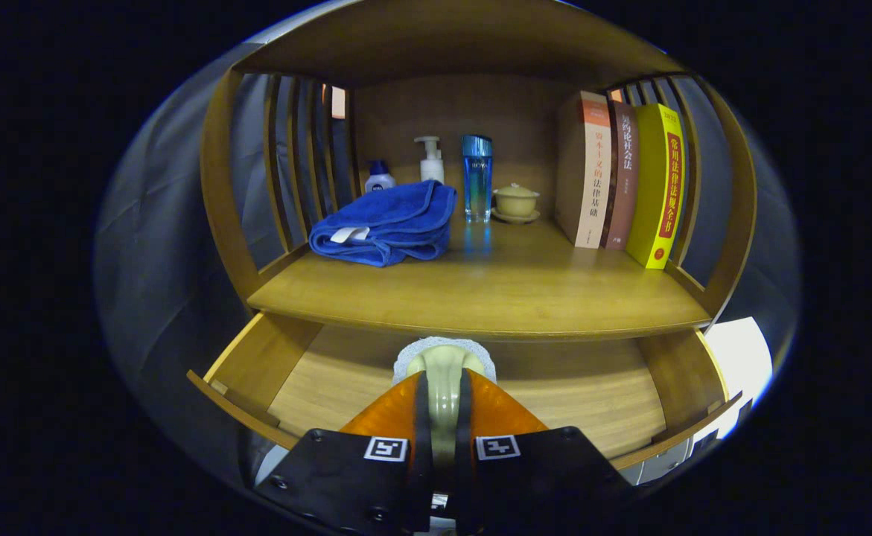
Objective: Pull open the drawer, take out the items inside it, and place them on the countertop above the cabinet.
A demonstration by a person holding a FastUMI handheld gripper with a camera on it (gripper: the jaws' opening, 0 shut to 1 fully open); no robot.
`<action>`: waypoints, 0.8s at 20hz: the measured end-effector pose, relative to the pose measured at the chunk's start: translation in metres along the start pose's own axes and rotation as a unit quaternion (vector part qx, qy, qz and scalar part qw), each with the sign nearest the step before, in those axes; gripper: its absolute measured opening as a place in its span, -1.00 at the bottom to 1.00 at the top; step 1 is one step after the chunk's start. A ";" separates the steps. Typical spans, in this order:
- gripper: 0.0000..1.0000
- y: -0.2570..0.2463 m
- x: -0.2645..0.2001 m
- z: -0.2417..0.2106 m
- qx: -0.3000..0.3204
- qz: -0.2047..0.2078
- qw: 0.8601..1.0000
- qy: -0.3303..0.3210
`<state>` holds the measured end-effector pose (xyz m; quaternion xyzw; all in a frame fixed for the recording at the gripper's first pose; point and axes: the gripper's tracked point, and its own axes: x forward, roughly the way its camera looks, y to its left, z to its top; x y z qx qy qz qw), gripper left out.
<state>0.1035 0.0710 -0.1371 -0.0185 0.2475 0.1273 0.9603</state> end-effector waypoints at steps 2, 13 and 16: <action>-0.60 -0.002 -0.009 0.003 0.002 -0.004 1.000 -0.029; -0.60 -0.014 -0.060 0.096 0.044 -0.020 0.984 -0.169; -0.60 -0.019 -0.052 0.143 0.027 -0.023 0.985 -0.167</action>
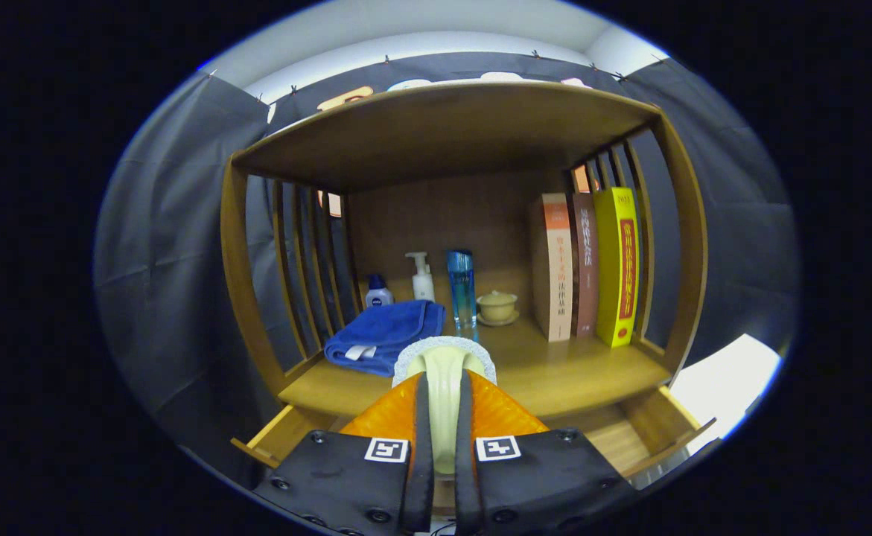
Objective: Pull open the drawer, take out the items inside it, and place them on the countertop above the cabinet.
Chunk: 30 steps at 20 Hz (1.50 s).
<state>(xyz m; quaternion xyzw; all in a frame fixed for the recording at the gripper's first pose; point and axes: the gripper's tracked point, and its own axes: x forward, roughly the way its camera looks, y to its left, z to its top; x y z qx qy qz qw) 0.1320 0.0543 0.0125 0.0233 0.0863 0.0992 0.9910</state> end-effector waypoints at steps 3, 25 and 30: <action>-0.60 0.004 0.033 0.020 -0.011 0.003 1.000 0.020; -0.36 -0.036 0.180 -0.100 -0.022 -0.050 0.975 0.214; -0.34 -0.037 0.182 -0.109 -0.016 -0.054 0.975 0.216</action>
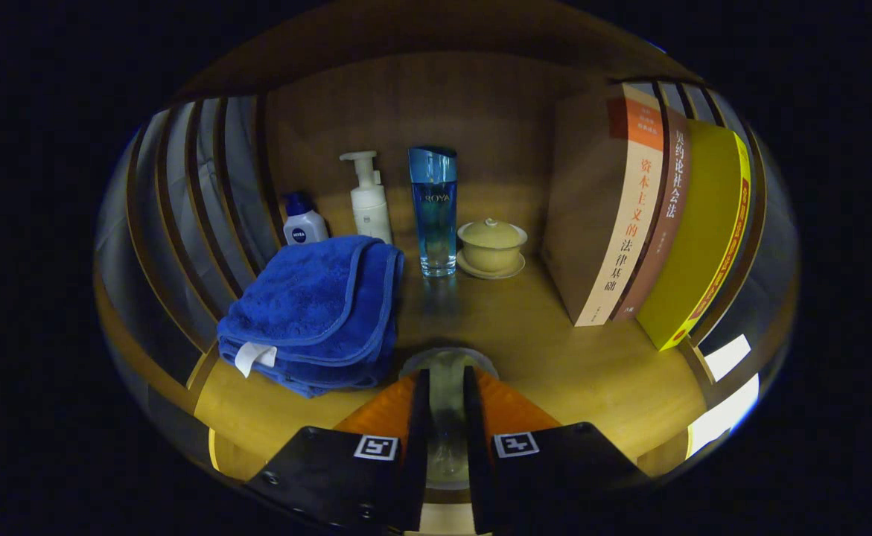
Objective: Pull open the drawer, take out the items inside it, and place them on the countertop above the cabinet.
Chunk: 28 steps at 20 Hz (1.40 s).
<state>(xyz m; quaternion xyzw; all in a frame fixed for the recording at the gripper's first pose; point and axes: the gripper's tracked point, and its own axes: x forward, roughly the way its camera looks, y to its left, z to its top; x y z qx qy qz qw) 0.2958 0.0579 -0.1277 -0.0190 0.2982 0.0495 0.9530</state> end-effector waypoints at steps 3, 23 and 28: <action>0.01 0.001 -0.002 -0.003 -0.002 0.000 1.000 0.004; 1.00 0.034 -0.155 0.064 -0.032 0.023 0.985 -0.168; 1.00 0.043 -0.222 0.057 -0.039 0.046 0.976 -0.210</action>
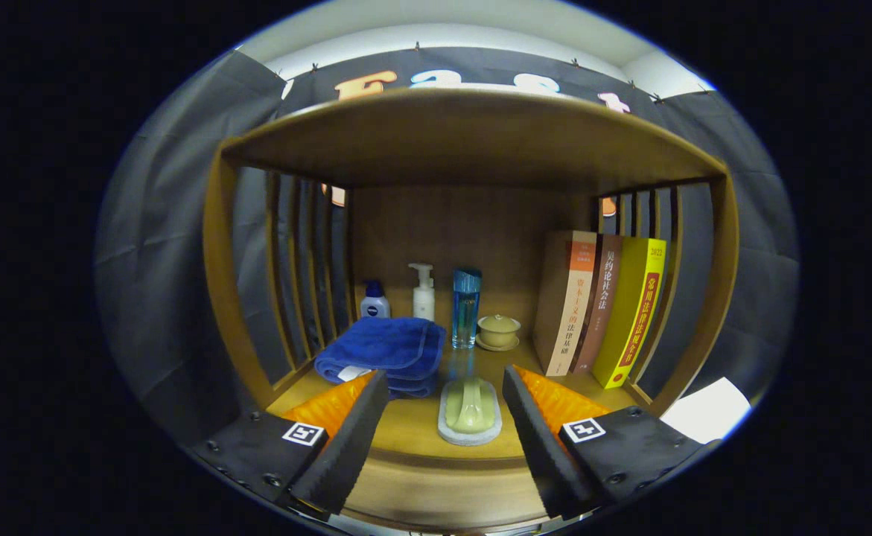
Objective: Pull open the drawer, take out the items inside it, and place them on the countertop above the cabinet.
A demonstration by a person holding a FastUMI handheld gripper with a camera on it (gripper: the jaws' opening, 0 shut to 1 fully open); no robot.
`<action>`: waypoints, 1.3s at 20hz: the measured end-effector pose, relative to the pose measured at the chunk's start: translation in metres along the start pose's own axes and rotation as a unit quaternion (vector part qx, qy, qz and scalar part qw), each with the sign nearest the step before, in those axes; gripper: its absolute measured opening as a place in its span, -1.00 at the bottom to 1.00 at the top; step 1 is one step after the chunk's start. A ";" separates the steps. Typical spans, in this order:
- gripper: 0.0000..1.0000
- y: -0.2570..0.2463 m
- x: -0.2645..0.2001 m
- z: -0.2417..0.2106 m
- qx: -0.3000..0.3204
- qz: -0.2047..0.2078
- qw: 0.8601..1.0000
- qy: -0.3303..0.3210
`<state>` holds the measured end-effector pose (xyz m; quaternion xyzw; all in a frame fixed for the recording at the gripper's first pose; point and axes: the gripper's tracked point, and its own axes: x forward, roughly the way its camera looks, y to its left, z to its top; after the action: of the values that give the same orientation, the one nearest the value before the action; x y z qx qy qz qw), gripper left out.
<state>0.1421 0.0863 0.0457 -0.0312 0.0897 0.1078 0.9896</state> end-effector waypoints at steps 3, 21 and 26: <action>1.00 0.001 -0.030 0.003 0.007 -0.001 1.000 -0.019; 0.99 -0.049 -0.173 -0.078 0.037 -0.106 0.988 -0.102; 0.98 -0.062 -0.167 -0.093 0.049 -0.105 0.989 -0.089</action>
<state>-0.0209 -0.0162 -0.0127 0.0179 0.0025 0.0014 0.9998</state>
